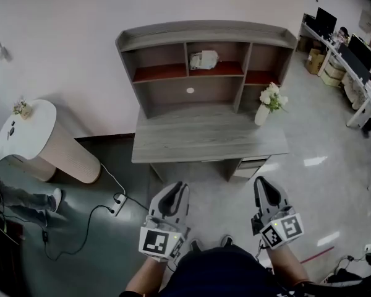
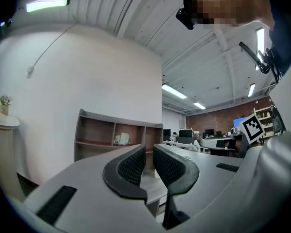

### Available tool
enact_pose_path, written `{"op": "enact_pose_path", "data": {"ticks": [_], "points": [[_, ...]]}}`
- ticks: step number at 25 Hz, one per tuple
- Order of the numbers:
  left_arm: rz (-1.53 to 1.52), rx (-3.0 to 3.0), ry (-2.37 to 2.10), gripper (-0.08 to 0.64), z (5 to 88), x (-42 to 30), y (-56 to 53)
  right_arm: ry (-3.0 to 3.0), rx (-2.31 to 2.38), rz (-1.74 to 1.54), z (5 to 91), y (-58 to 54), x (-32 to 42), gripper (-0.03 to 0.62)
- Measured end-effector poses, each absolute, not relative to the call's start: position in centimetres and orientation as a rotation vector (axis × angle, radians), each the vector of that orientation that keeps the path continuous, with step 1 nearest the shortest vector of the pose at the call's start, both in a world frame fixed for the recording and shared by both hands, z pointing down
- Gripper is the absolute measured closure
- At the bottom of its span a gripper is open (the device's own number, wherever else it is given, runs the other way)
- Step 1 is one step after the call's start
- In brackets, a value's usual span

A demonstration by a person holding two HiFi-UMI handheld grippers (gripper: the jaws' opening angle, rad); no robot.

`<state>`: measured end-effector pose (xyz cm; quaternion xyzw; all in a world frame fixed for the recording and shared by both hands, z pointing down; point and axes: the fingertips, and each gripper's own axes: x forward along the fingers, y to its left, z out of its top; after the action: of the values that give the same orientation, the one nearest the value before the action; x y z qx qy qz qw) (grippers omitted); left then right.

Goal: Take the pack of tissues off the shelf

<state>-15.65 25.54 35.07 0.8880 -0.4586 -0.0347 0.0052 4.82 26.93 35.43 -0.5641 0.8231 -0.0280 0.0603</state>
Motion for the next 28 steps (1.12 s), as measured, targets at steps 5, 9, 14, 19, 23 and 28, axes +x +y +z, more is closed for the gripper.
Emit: {"op": "enact_pose_path", "data": {"ticks": [5,9,14,19,23,28], "points": [[-0.094,2.798,-1.415,0.502,34.5,-13.2,26.0,2.473,-1.694,-0.096,35.2,27.3,6.8,0.58],[-0.103,2.794,-1.429,0.502,34.0,-11.4,26.1,2.438,-1.665,-0.108,34.8,27.6,9.1,0.58],[-0.1,2.776,-1.454,0.502,33.7,-8.9,26.5,2.433,-1.632,-0.105,34.5,28.0,11.9,0.58],[-0.068,2.775,-1.485,0.502,33.7,-6.0,27.4,2.452,-1.575,-0.125,34.5,27.9,14.1,0.58],[-0.036,2.767,-1.514,0.502,34.1,-4.6,28.3,2.475,-1.546,-0.163,35.4,28.1,15.5,0.58],[0.011,2.742,-1.53,0.502,35.0,-4.0,27.4,2.479,-1.54,-0.204,36.1,27.1,16.4,0.58]]}}
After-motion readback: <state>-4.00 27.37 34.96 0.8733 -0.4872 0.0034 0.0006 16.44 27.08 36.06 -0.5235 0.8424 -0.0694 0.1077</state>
